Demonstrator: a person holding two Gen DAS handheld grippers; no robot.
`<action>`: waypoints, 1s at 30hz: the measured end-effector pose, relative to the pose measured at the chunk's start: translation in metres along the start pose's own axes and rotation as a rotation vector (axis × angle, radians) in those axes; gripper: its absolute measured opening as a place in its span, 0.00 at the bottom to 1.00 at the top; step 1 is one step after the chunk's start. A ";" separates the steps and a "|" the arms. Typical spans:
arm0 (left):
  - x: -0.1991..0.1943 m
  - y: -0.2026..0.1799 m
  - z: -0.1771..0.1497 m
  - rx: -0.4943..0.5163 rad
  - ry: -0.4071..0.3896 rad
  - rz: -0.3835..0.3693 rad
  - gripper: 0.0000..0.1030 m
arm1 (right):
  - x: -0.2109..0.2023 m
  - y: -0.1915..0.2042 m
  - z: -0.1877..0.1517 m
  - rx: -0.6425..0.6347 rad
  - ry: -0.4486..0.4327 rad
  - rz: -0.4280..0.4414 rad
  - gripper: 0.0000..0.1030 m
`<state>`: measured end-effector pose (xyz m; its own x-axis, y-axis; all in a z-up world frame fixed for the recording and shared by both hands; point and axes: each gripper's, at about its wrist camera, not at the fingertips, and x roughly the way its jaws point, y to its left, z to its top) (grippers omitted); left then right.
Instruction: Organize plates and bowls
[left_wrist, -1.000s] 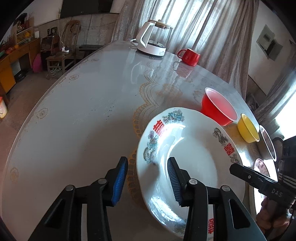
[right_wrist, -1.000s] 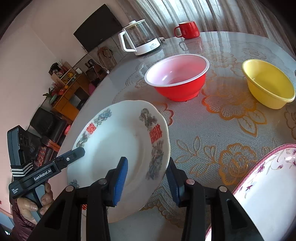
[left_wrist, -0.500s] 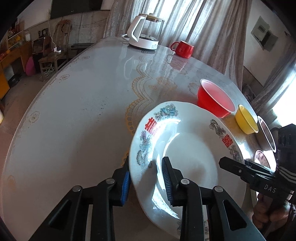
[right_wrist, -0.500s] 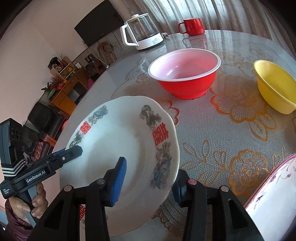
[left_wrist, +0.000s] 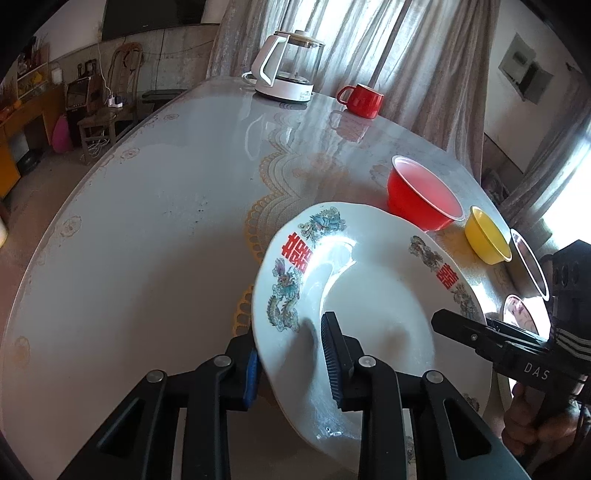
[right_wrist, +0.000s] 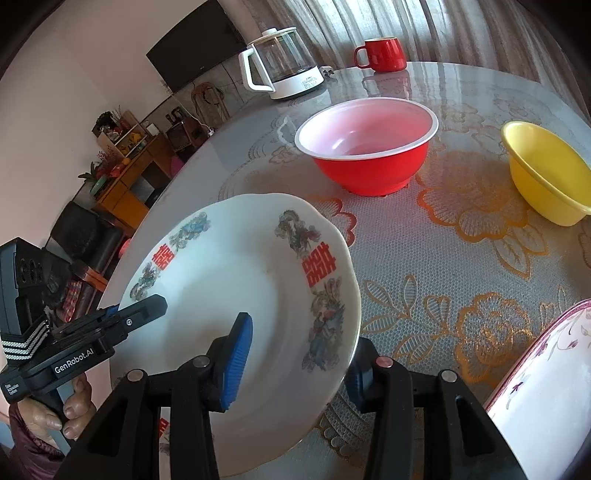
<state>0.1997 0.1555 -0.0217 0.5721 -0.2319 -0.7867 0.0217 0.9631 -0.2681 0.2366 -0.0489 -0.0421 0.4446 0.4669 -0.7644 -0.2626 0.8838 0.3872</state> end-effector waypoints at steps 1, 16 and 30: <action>-0.002 -0.001 -0.001 0.006 -0.006 -0.002 0.29 | -0.001 0.000 -0.001 0.007 0.004 0.006 0.45; 0.017 0.003 0.007 0.023 0.015 0.015 0.30 | -0.001 0.004 -0.004 -0.032 -0.013 0.009 0.45; -0.010 -0.008 0.002 0.048 -0.045 -0.069 0.25 | -0.008 0.009 -0.011 0.010 -0.008 0.057 0.40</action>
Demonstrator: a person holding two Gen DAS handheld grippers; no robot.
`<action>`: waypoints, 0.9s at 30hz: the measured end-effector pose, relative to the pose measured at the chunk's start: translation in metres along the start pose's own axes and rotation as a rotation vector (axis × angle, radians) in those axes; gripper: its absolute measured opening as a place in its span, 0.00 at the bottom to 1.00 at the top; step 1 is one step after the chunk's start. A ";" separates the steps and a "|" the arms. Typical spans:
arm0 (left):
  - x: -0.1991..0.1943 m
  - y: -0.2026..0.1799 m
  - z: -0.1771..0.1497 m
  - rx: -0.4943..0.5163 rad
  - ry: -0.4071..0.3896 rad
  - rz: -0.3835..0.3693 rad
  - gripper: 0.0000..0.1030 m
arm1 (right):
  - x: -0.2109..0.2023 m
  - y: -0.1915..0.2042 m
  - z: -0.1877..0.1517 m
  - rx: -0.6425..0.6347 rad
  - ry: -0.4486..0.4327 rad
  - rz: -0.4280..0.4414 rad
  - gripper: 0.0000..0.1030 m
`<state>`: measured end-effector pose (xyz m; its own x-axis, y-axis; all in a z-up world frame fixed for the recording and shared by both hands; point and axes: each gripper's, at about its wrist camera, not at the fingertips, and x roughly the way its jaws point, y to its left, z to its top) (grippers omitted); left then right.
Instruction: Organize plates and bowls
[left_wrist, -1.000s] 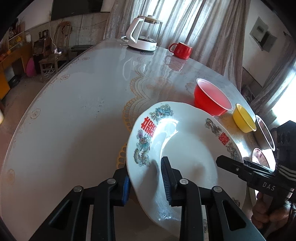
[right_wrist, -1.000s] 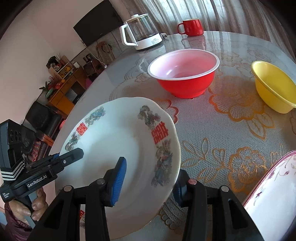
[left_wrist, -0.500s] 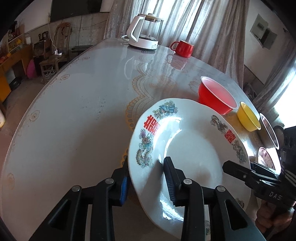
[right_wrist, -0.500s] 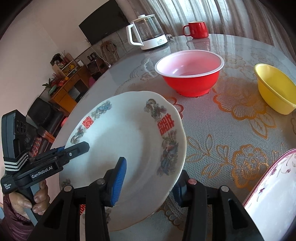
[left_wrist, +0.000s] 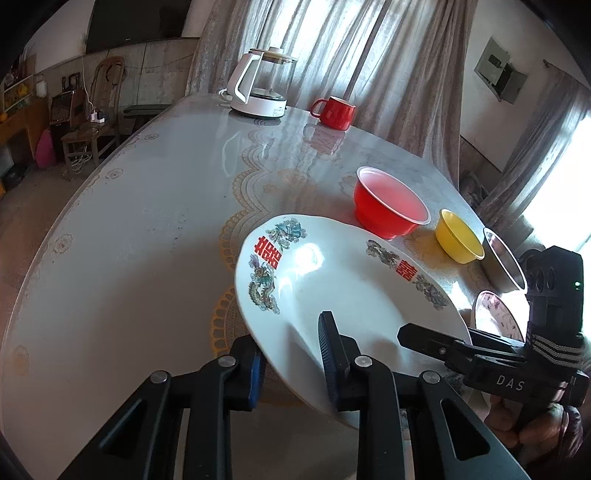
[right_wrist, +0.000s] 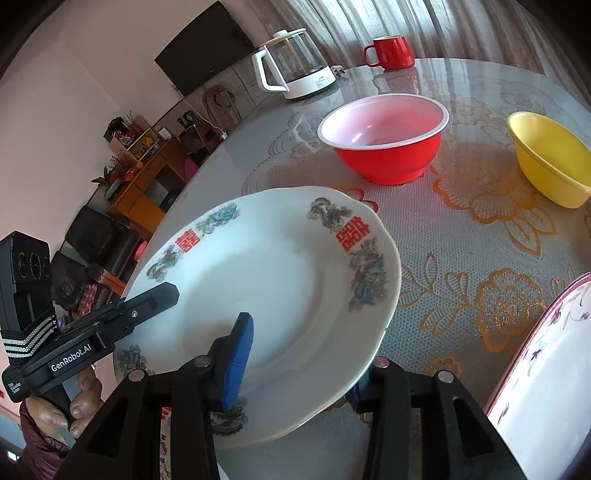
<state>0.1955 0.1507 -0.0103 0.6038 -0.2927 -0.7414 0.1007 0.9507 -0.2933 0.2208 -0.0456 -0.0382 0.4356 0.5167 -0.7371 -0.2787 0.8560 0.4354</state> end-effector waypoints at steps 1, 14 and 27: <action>0.000 0.000 -0.001 -0.003 0.002 0.002 0.25 | 0.001 0.000 -0.001 -0.006 -0.002 -0.010 0.38; -0.019 -0.001 -0.014 -0.007 -0.035 0.021 0.26 | -0.012 0.000 -0.005 -0.035 -0.036 -0.048 0.35; -0.050 -0.013 -0.029 -0.001 -0.094 0.054 0.28 | -0.028 -0.003 -0.010 -0.062 -0.065 -0.027 0.35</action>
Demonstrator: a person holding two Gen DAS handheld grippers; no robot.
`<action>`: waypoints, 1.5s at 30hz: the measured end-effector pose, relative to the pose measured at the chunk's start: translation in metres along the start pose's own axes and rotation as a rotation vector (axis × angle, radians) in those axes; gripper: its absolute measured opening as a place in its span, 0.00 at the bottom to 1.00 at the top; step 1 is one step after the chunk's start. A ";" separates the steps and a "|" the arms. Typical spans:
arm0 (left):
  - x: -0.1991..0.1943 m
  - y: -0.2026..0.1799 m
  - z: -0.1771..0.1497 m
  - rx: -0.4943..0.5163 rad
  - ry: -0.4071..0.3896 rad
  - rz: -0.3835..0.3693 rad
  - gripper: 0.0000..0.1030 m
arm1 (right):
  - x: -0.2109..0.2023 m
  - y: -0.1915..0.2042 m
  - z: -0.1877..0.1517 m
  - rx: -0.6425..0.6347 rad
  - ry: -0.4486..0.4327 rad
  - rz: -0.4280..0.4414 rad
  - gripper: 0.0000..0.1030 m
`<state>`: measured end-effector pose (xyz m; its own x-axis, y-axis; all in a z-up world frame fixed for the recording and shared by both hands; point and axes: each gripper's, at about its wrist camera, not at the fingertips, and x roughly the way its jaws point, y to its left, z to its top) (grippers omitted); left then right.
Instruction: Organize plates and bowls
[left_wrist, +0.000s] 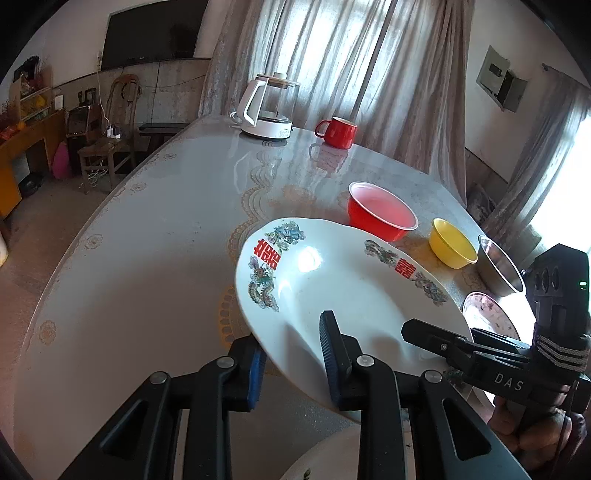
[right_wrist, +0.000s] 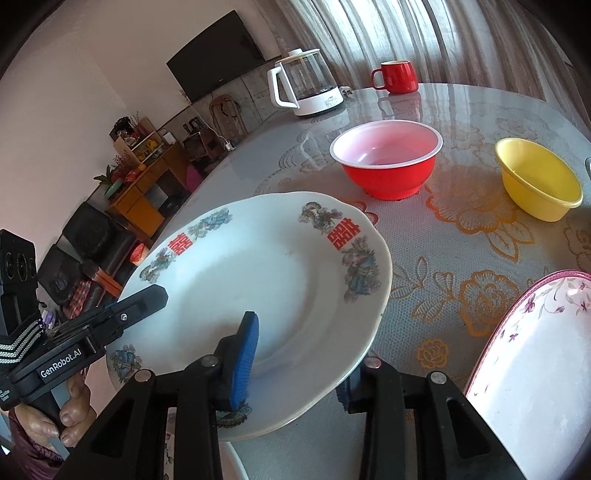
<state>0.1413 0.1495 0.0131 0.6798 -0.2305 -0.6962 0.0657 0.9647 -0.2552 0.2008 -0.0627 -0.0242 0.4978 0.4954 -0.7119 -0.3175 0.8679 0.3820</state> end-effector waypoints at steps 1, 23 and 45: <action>-0.002 0.000 -0.001 0.002 -0.005 0.000 0.28 | -0.003 -0.001 -0.001 -0.003 -0.005 0.002 0.35; -0.043 -0.068 -0.026 0.074 -0.035 -0.077 0.30 | -0.082 -0.023 -0.036 0.017 -0.114 -0.033 0.35; 0.003 -0.193 -0.065 0.183 0.102 -0.241 0.33 | -0.169 -0.111 -0.095 0.197 -0.192 -0.263 0.35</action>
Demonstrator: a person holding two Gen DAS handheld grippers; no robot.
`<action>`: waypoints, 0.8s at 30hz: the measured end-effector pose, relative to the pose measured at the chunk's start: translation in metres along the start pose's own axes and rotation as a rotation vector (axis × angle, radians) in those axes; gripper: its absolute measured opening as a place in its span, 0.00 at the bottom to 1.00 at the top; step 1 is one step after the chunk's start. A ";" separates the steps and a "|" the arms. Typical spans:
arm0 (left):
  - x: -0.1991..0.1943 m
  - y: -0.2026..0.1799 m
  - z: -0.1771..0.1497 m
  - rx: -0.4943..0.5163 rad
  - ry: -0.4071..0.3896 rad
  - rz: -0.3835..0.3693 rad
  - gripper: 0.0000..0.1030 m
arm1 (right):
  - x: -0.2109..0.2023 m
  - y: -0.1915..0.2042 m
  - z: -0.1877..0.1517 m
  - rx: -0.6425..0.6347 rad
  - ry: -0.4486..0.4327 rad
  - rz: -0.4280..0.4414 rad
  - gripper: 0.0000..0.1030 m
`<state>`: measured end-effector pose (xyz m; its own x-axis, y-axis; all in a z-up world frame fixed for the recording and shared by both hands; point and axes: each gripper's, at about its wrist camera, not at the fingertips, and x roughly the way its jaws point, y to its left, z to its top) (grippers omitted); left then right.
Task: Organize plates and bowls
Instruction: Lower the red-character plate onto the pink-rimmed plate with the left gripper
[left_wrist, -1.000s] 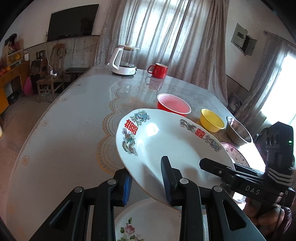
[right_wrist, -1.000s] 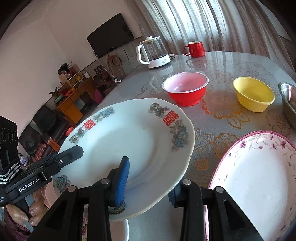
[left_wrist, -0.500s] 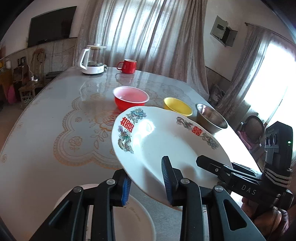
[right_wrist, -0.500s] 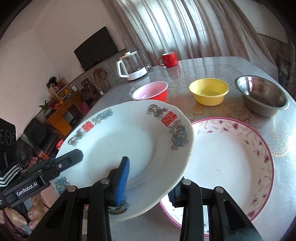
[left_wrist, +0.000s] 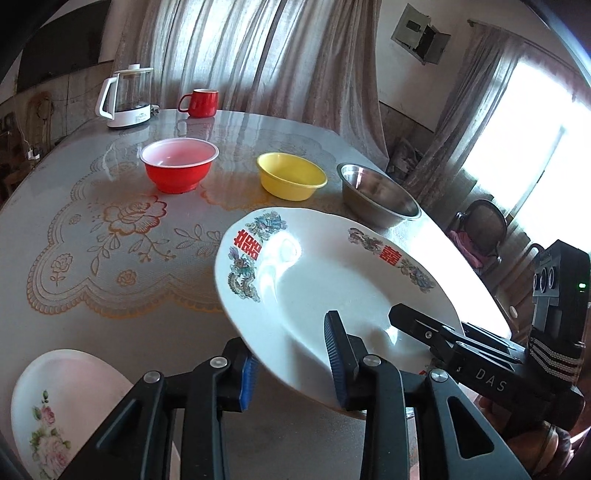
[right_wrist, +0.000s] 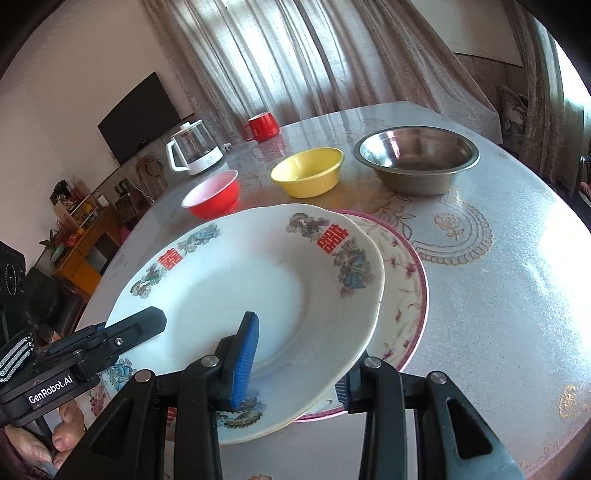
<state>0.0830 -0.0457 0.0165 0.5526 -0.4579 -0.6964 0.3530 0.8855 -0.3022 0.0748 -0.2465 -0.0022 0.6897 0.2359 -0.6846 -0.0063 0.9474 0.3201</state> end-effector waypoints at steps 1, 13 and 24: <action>0.002 -0.001 0.000 0.002 0.004 -0.003 0.33 | 0.000 -0.003 0.000 0.004 0.000 -0.006 0.35; 0.027 -0.008 -0.003 -0.009 0.062 -0.011 0.35 | 0.005 -0.022 -0.002 0.033 0.017 -0.039 0.35; 0.038 -0.008 0.000 -0.012 0.088 -0.023 0.36 | 0.013 -0.027 0.001 0.036 0.035 -0.066 0.35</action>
<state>0.1013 -0.0703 -0.0082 0.4755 -0.4699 -0.7437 0.3552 0.8760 -0.3264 0.0851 -0.2696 -0.0193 0.6624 0.1815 -0.7269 0.0643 0.9529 0.2965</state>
